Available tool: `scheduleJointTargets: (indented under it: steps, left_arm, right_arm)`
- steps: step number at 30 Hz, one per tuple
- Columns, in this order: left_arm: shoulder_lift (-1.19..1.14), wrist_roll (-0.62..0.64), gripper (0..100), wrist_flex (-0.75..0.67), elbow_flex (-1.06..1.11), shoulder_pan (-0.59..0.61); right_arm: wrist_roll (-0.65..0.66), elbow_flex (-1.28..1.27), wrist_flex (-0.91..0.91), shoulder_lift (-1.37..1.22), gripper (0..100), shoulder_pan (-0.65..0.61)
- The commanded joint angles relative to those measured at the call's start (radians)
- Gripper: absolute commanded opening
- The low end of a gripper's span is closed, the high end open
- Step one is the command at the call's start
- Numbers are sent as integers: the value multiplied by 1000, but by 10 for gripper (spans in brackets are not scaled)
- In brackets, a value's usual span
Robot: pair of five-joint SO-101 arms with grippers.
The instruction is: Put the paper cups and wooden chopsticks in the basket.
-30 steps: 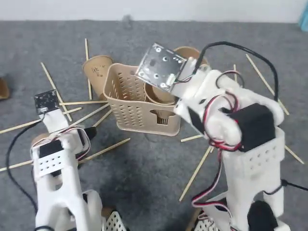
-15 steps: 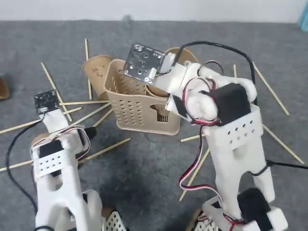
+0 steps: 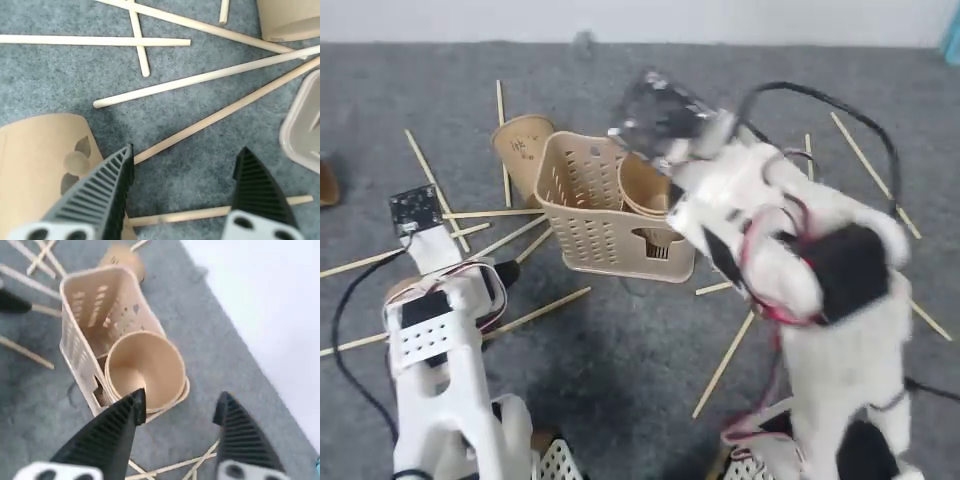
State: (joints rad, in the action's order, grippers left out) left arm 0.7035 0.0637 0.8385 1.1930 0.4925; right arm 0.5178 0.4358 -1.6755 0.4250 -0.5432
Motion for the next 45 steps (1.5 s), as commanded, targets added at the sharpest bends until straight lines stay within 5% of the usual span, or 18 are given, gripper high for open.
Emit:
scheduleJointTargets:
  steps: [1,7,12,21,27,34,45]
  left_arm:
    - [18,-9,309,-21,-5,0]
    - [18,-9,309,-21,-5,-2]
    - [18,-9,309,-17,-5,5]
    - [21,-8,309,-15,-19,9]
    - [183,-18,309,130,-131,107]
    - [606,-279,309,301,-193,256]
    - [1040,-721,309,568,67,427]
  right_arm:
    - [-129,41,-64,90,69,64]
    - [-157,-72,-125,176,10,151]
    - [-150,-450,-116,308,8,219]
    - [-12,-1250,153,699,8,222]
    - [106,-1453,275,900,8,355]
    - [109,-1712,493,880,8,400]
    - [55,-1903,641,877,8,400]
